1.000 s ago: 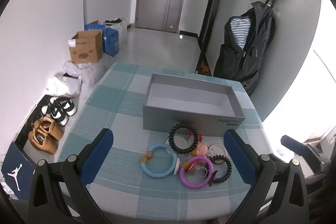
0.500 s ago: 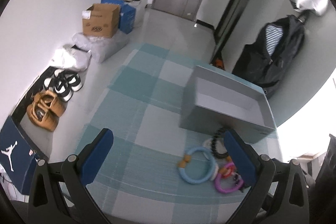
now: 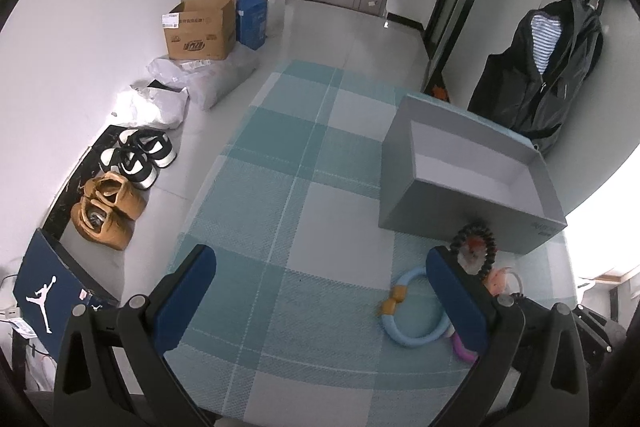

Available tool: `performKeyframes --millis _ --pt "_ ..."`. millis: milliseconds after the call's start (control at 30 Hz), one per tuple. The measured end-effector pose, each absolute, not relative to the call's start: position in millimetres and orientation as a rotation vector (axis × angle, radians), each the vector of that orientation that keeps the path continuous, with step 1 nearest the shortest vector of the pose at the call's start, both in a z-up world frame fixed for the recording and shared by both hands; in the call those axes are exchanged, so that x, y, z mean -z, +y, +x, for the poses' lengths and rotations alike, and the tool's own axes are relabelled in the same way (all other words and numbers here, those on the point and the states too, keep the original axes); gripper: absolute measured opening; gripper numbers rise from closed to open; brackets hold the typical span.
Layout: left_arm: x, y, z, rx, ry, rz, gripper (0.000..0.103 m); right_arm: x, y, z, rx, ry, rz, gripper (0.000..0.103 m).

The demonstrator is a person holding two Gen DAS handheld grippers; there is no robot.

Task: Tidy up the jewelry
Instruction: 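Close the right tool on the pink ring while the left tool approaches the light-blue ring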

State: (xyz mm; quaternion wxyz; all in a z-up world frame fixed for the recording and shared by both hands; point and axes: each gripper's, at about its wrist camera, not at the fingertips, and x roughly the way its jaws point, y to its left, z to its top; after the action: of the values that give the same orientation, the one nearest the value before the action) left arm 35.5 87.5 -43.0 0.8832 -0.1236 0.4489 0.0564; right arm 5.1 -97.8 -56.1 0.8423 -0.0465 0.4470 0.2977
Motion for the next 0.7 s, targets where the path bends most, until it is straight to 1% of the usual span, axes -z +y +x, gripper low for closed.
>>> performKeyframes --millis 67,100,133,167,233,300,433,500,700 --pt "44.8 89.9 36.5 -0.128 0.945 -0.262 0.102 58.3 -98.8 5.5 -0.624 0.960 -0.098 0.029" --pt "45.7 91.3 37.1 -0.132 0.951 -0.266 0.102 59.6 -99.1 6.1 -0.622 0.967 -0.098 0.024" --pt "46.8 92.6 37.5 -0.135 0.956 -0.272 0.102 60.9 -99.3 6.5 -0.622 0.976 -0.094 0.021" --pt "47.8 93.0 38.1 -0.137 0.960 -0.275 0.102 62.2 -100.0 7.2 -0.620 0.986 -0.090 0.015" --pt "49.2 93.4 38.5 -0.143 0.966 -0.272 0.102 64.1 -101.8 8.1 -0.620 0.999 -0.071 0.014" --pt "50.0 93.3 38.6 -0.139 0.970 -0.270 0.102 64.3 -105.3 9.4 -0.621 1.006 -0.049 0.010" --pt "52.7 88.8 40.0 -0.123 0.983 -0.258 0.102 61.4 -110.2 9.7 -0.631 1.002 -0.023 0.008" --pt "54.4 85.7 40.3 -0.105 0.989 -0.255 0.102 57.8 -113.2 9.8 -0.640 0.992 -0.005 0.005" --pt "57.6 73.9 40.3 -0.018 1.013 -0.255 0.102 52.9 -122.7 16.6 -0.632 0.974 0.065 0.004"
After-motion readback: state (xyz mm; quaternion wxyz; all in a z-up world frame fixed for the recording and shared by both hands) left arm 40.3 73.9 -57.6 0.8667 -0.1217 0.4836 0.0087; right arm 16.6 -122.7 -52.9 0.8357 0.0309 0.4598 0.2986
